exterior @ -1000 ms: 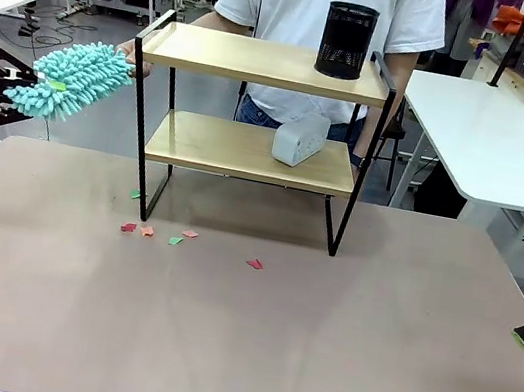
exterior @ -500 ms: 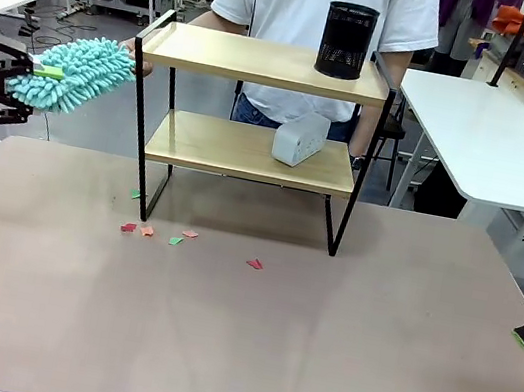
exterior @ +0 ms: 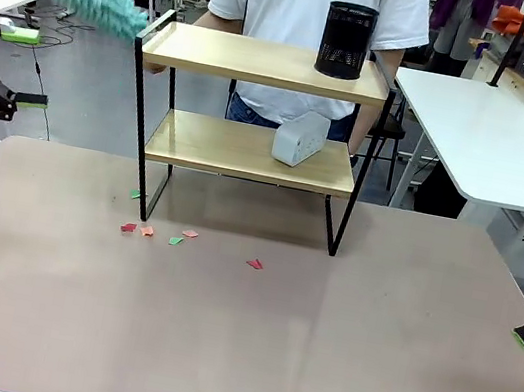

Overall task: Clean the shelf.
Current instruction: Hand the Duster back to the human.

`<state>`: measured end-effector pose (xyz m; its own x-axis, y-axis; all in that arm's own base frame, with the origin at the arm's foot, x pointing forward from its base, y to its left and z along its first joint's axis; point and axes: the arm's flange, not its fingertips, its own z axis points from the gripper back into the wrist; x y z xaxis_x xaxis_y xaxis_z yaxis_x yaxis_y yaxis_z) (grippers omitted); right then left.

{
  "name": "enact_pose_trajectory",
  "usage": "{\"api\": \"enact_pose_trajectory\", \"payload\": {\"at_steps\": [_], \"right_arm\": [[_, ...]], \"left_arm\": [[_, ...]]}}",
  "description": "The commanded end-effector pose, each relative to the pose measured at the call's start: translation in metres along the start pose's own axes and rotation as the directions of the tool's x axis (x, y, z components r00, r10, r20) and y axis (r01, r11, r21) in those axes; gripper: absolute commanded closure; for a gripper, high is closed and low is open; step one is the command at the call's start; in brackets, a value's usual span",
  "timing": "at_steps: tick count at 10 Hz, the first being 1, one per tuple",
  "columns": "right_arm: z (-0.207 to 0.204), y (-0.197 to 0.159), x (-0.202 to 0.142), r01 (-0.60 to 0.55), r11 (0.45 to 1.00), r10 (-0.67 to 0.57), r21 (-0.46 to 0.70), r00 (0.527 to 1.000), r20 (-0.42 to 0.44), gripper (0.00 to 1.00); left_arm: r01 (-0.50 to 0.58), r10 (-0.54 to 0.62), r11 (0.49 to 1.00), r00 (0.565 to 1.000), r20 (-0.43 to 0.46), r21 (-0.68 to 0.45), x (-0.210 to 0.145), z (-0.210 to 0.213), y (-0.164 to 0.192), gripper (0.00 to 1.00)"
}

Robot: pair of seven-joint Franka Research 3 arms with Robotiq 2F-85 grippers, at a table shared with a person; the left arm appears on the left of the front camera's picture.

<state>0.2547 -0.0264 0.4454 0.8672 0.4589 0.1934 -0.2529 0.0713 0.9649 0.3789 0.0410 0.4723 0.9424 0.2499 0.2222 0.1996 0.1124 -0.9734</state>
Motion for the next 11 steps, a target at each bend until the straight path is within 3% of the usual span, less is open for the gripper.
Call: {"api": "enact_pose_trajectory", "payload": {"at_steps": [1, 2, 3, 4, 5, 6, 7, 8, 9, 11], "right_arm": [[-0.007, 0.004, 0.009, -0.003, 1.0, 0.004, -0.014, 0.998, 0.065, 0.0], [-0.021, 0.002, 0.025, 0.017, 1.0, -0.017, 0.003, 0.993, 0.118, 0.0], [-0.033, -0.009, 0.046, 0.103, 0.993, -0.113, 0.054, 0.965, 0.239, 0.0], [-0.029, -0.034, 0.067, 0.177, 0.979, -0.204, 0.102, 0.839, 0.504, 0.0], [-0.027, -0.052, 0.075, 0.218, 0.953, -0.303, 0.212, 0.727, 0.616, 0.0], [-0.026, -0.056, 0.077, 0.196, 0.95, -0.309, 0.241, 0.689, 0.656, 0.0], [-0.028, -0.051, 0.08, 0.209, 0.943, -0.327, 0.258, 0.725, 0.606, 0.0], [0.028, -0.055, 0.095, 0.238, 0.96, -0.279, 0.146, 0.804, 0.524, 0.0], [0.028, -0.055, 0.095, 0.238, 0.96, -0.279, 0.146, 0.804, 0.524, 0.0], [0.028, -0.055, 0.095, 0.238, 0.96, -0.279, 0.146, 0.804, 0.524, 0.0]], "left_arm": [[-0.029, 0.027, 0.999, 0.995, -0.096, -0.017, -0.031, -0.01, -0.012, 0.0], [-0.049, 0.045, 0.998, 0.992, -0.117, -0.033, -0.039, -0.023, -0.01, 0.0], [-0.05, 0.049, 0.999, 0.991, -0.121, -0.001, -0.046, -0.037, -0.004, 0.0], [-0.077, 0.073, 0.997, 0.98, -0.186, -0.018, -0.049, -0.05, 0.007, 0.0], [-0.099, 0.092, 0.995, 0.976, -0.197, -0.024, -0.05, -0.057, 0.014, 0.0], [-0.109, 0.103, 0.994, 0.976, -0.191, -0.016, -0.05, -0.062, 0.019, 0.0], [-0.125, 0.129, 0.992, 0.968, -0.214, 0.032, -0.049, -0.071, 0.031, 0.0], [-0.212, 0.258, 0.96, 0.924, -0.282, 0.184, -0.045, -0.087, 0.052, 0.0], [-0.113, 0.111, 0.994, 0.971, -0.213, 0.005, -0.041, -0.065, 0.026, 0.0], [-0.113, 0.111, 0.994, 0.971, -0.213, 0.005, -0.041, -0.065, 0.026, 0.0]]}}
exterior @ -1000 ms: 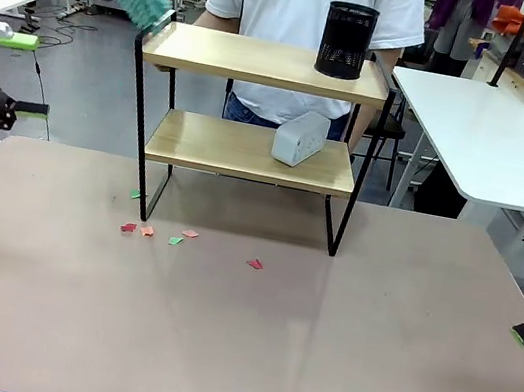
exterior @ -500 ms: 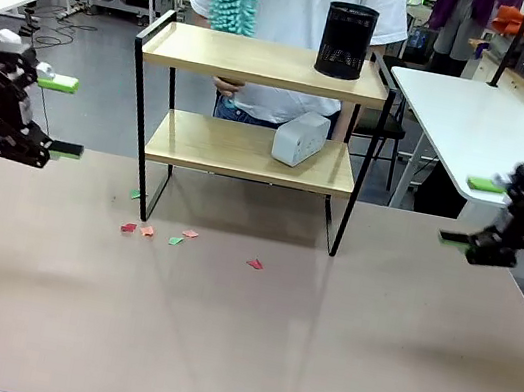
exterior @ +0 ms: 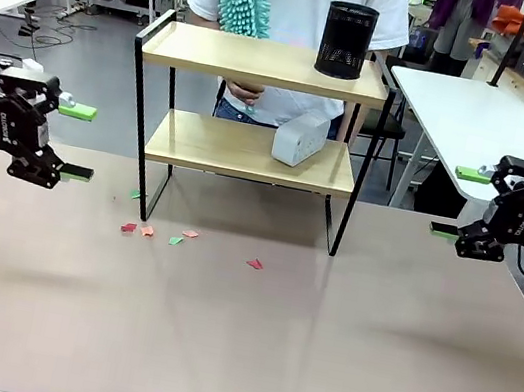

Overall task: Clean the shelf.
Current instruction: Hand the Duster back to the human.

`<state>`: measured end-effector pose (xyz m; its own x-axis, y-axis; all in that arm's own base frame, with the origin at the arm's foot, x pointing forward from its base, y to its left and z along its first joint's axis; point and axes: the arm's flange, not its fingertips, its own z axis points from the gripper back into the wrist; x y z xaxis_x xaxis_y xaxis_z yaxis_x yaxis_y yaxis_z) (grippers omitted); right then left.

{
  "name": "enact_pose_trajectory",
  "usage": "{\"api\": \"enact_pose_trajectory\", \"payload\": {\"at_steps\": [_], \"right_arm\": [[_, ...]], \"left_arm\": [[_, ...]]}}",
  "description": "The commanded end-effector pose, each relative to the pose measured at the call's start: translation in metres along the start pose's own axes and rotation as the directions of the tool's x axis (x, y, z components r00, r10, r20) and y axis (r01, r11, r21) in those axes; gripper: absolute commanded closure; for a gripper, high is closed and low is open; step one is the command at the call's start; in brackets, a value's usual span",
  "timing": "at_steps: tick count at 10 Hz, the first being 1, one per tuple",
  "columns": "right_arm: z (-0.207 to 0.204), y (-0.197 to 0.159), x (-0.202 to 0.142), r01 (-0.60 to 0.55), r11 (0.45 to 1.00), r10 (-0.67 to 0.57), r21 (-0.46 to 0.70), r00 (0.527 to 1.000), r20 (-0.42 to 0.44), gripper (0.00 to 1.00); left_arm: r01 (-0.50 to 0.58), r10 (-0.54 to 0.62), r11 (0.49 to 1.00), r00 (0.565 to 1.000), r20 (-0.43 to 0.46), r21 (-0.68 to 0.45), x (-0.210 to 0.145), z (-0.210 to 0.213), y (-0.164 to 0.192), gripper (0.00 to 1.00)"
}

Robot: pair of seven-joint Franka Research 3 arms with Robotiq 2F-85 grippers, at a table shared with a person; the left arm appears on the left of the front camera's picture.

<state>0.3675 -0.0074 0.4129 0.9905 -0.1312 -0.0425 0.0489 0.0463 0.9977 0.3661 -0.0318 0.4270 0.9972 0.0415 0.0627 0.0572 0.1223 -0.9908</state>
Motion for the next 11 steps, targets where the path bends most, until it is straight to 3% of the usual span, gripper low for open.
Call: {"api": "enact_pose_trajectory", "payload": {"at_steps": [1, 11], "right_arm": [[0.0044, 0.0024, -0.0044, -0.023, 1.0, 0.023, 0.001, 1.0, -0.015, 0.0], [0.0044, 0.0024, -0.0044, -0.023, 1.0, 0.023, 0.001, 1.0, -0.015, 0.0]], "left_arm": [[0.032, -0.031, 0.999, 0.999, 0.013, -0.035, -0.0028, 0.0036, -0.0074, 0.0], [0.032, -0.031, 0.999, 0.999, 0.013, -0.035, -0.0028, 0.0036, -0.0074, 0.0]]}}
